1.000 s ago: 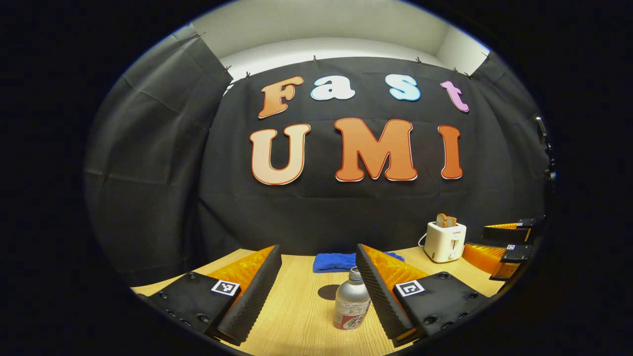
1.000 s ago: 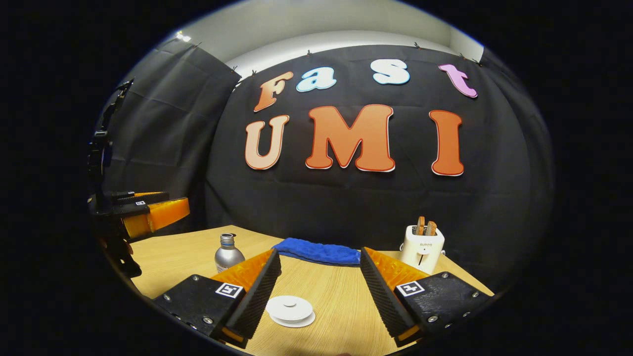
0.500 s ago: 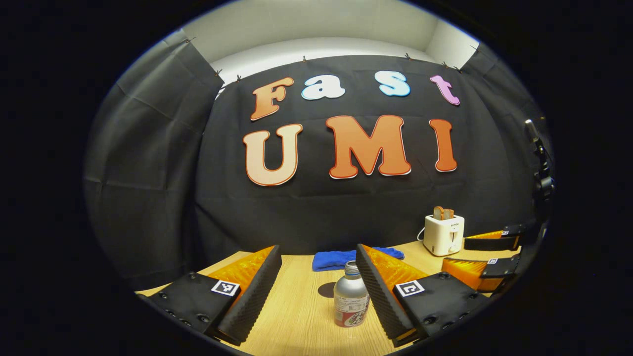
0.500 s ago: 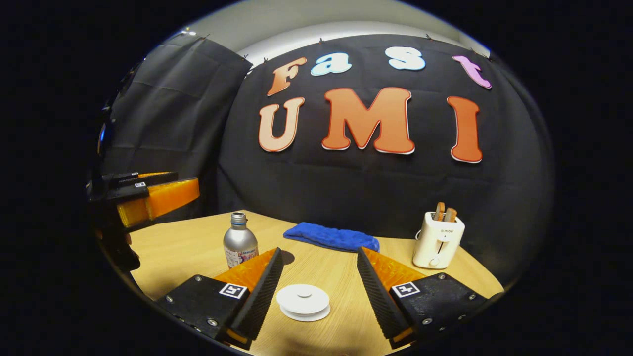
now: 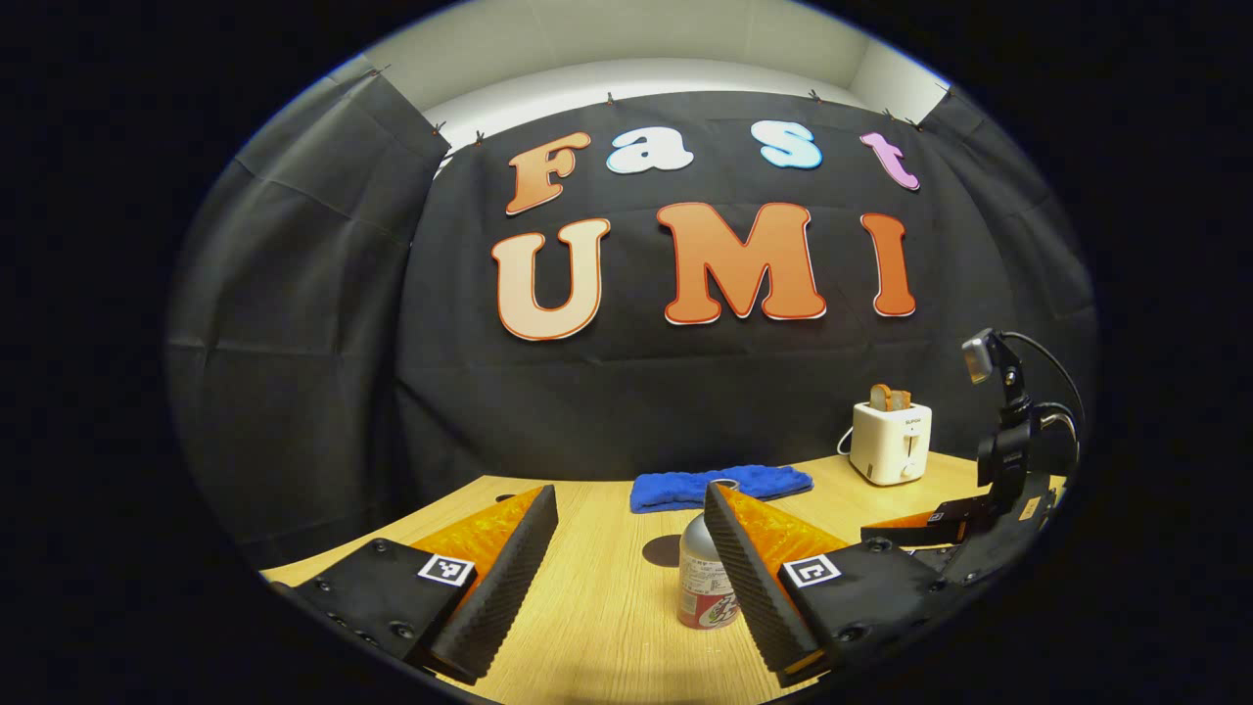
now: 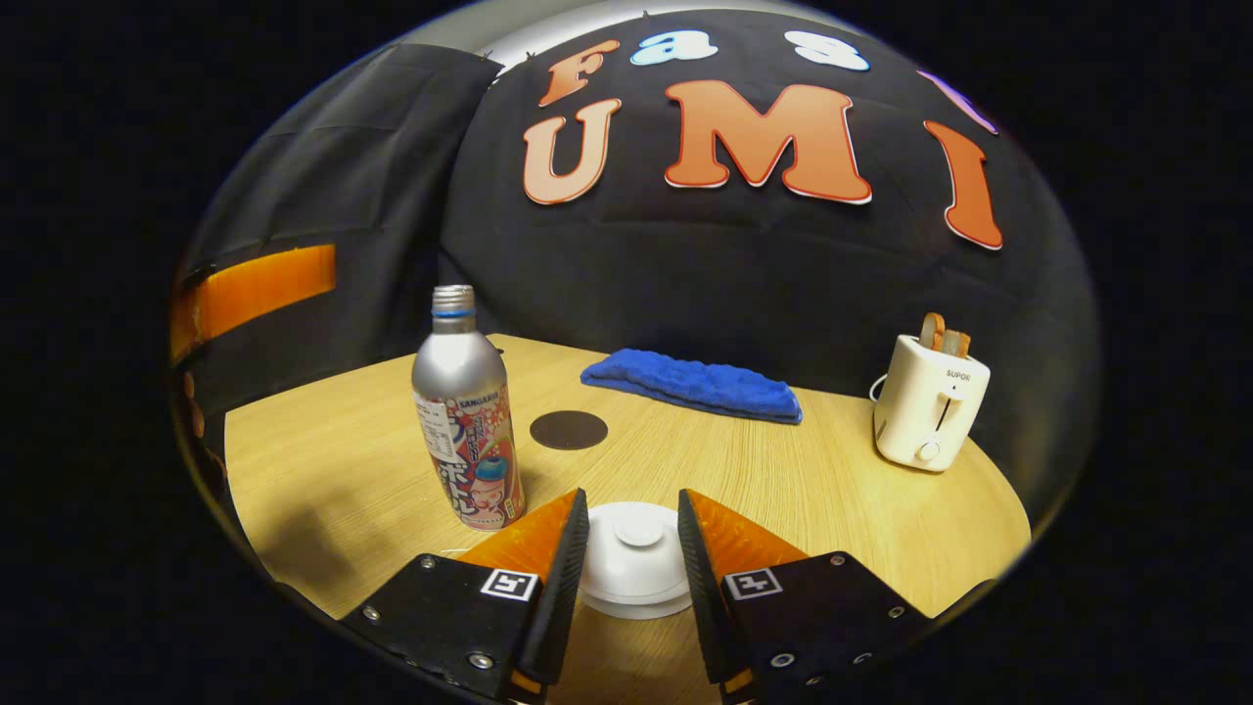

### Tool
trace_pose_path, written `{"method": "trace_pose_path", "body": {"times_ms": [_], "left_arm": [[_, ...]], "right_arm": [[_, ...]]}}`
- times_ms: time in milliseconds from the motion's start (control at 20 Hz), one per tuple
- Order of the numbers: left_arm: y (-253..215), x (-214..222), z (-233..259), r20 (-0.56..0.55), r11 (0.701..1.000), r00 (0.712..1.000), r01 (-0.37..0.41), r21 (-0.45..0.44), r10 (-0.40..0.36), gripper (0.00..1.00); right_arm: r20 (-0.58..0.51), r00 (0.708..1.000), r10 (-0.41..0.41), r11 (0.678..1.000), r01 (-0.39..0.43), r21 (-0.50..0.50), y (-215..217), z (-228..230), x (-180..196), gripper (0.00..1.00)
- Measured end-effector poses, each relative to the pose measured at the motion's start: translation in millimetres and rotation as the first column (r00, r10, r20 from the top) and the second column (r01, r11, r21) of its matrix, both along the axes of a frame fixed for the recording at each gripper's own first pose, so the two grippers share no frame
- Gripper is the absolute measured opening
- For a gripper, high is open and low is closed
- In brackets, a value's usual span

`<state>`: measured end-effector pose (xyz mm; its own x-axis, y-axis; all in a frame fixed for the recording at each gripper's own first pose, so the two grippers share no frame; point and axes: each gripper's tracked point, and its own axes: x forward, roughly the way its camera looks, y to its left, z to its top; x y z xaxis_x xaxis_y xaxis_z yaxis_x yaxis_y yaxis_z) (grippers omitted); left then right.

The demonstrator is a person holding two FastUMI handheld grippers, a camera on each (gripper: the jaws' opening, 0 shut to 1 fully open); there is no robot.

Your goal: Open the teacup lid with one hand, grasp the water bottle and pour water into the teacup with the other hand; after pouring, place the water bottle on the coaster and then close the teacup lid.

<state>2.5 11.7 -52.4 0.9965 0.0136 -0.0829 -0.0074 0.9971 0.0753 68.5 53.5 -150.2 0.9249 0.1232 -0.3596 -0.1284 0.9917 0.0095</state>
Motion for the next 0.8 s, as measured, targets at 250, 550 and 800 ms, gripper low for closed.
{"method": "trace_pose_path", "body": {"times_ms": [250, 550, 800], "left_arm": [[-7.7, 7.7, -11.9, -0.035, 0.999, 0.999, 0.029, -0.02, -0.029, 1.0], [-41.8, 10.5, -31.4, -0.073, 0.99, 0.988, 0.133, -0.054, -0.136, 0.97], [-68.3, 12.4, -57.8, -0.123, 0.977, 0.972, 0.189, -0.101, -0.201, 0.97]], "right_arm": [[0.014, 0.999, 0.036, 0.999, -0.036, 0.011, 6.3, -1.8, 7.5, 0.4], [0.012, 0.999, 0.035, 0.999, -0.035, 0.041, 1.4, -4.5, 13.2, 0.22], [0.079, 0.996, 0.031, 0.998, -0.035, 0.05, -6.3, 18.8, 10.0, 0.22]]}}
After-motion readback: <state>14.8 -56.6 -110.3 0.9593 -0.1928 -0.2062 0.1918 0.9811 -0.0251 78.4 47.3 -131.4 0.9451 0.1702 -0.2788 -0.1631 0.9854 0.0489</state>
